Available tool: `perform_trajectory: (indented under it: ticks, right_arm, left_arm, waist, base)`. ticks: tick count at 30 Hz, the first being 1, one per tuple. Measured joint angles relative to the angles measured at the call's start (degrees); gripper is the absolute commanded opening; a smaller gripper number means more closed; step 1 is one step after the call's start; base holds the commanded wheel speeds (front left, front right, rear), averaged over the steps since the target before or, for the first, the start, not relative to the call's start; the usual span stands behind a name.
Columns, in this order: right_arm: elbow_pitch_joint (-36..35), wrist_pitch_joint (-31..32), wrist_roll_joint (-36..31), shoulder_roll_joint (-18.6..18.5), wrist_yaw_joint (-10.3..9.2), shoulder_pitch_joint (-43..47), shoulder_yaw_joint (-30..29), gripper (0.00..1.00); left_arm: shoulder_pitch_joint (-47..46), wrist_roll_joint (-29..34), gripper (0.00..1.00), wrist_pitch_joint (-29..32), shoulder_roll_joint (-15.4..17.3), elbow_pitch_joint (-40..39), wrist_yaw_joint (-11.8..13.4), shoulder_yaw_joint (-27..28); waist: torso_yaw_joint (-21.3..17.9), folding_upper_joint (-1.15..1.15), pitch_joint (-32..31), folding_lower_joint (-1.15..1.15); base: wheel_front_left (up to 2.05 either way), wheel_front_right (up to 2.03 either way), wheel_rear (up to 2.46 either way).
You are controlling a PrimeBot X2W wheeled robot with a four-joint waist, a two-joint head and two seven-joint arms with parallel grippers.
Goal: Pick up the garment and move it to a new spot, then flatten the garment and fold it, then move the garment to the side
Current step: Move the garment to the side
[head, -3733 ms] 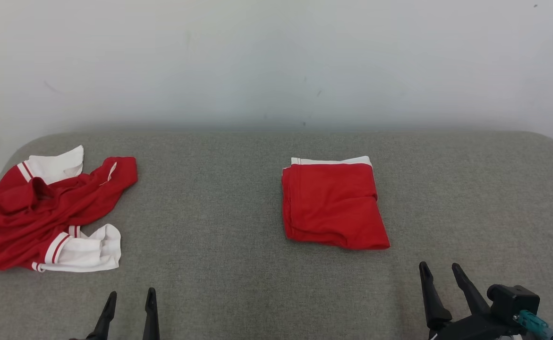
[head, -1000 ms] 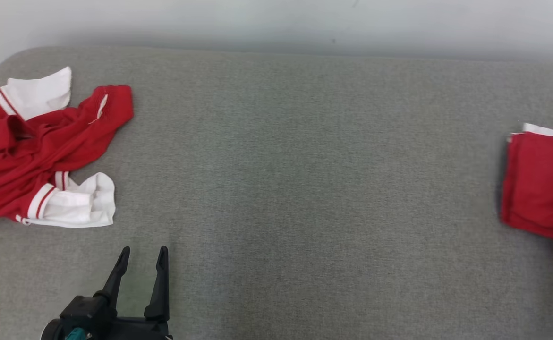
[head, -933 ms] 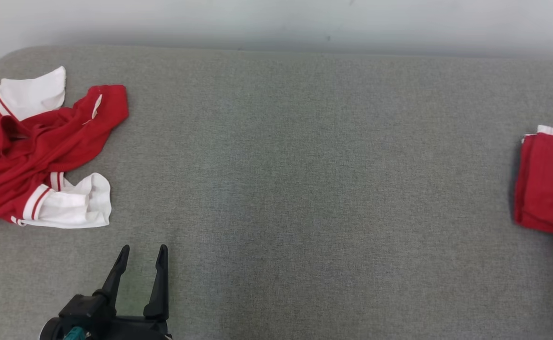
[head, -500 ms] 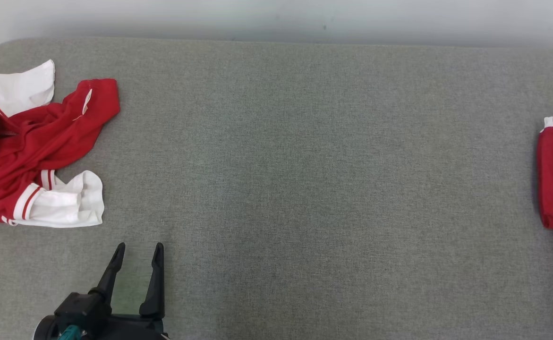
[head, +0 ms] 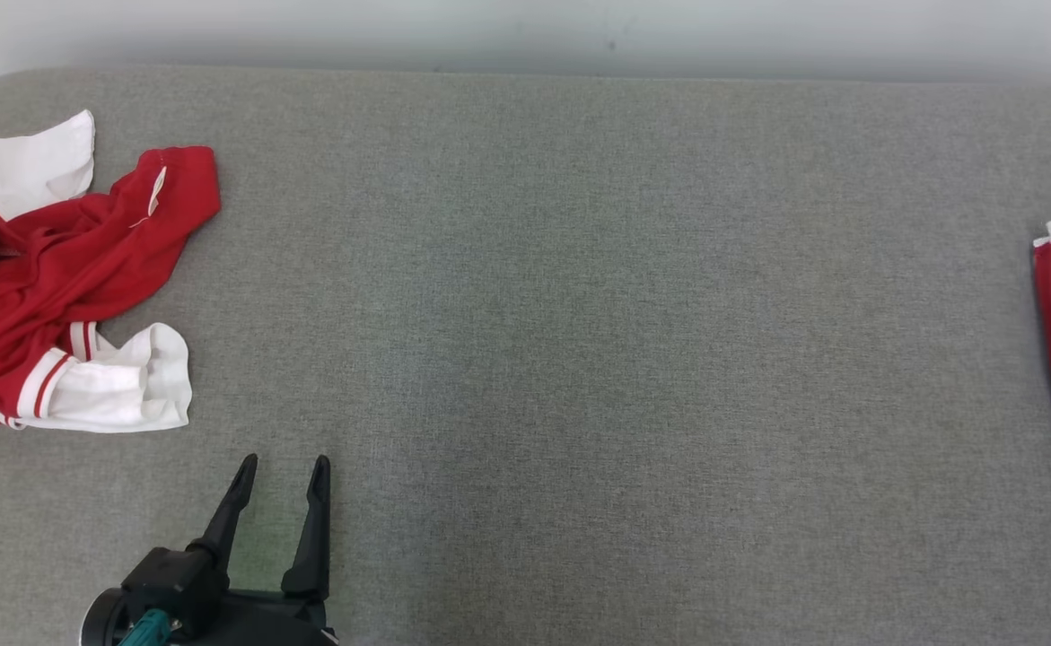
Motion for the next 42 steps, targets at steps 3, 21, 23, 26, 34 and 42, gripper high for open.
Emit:
perform_trajectory:
  ticks: [3, 21, 23, 26, 34, 42]
  right_arm:
    - [5.6, -5.4, 0.2, -1.6, 0.00, -2.2, 1.1, 0.75]
    - [25.6, -26.0, 8.5, 4.2, 0.00, -14.4, 7.7, 1.00]
    - [23.9, -26.4, 13.4, 7.8, 0.00, -13.5, 10.6, 1.00]
    - [18.3, -26.6, 21.8, 11.6, 0.00, -9.5, 16.0, 1.00]
    - [0.2, -26.6, 33.3, 16.4, 0.00, 7.0, 23.6, 1.00]
    - [-13.0, -25.2, 32.0, 25.1, 0.00, 19.4, 17.7, 1.00]
  left_arm:
    - [0.0, -0.1, 1.00, 0.0, 0.0, 0.1, 0.0, -0.1]
    - [0.1, -0.5, 1.00, -0.6, -0.4, 1.4, 0.5, -0.1]
    - [0.5, -0.5, 1.00, -0.7, -0.7, 1.5, 0.8, 0.3]
    - [1.8, -0.5, 1.00, -0.8, -1.0, 1.4, 1.0, 0.9]
    - [5.1, 0.6, 1.00, -1.0, -2.2, -1.2, 1.0, 3.6]
    - [8.6, 3.4, 1.00, -1.0, -4.6, -3.8, -0.5, 6.9]
  waist:
    - [0.2, 0.00, 0.2, 0.00]
    - [0.5, 0.00, -2.7, 0.00]
    - [0.4, -0.01, -3.8, 0.00]
    - [0.3, -0.01, -5.6, 0.00]
    - [-0.2, -0.01, -11.4, -0.01]
    - [-1.0, -0.02, -16.3, -0.02]
  base:
    - [0.00, 0.00, 0.00]
    - [0.00, 0.00, 0.00]
    - [0.00, 0.00, 0.00]
    - [0.00, 0.00, 0.00]
    - [0.00, 0.00, 0.00]
    - [0.00, 0.00, 0.00]
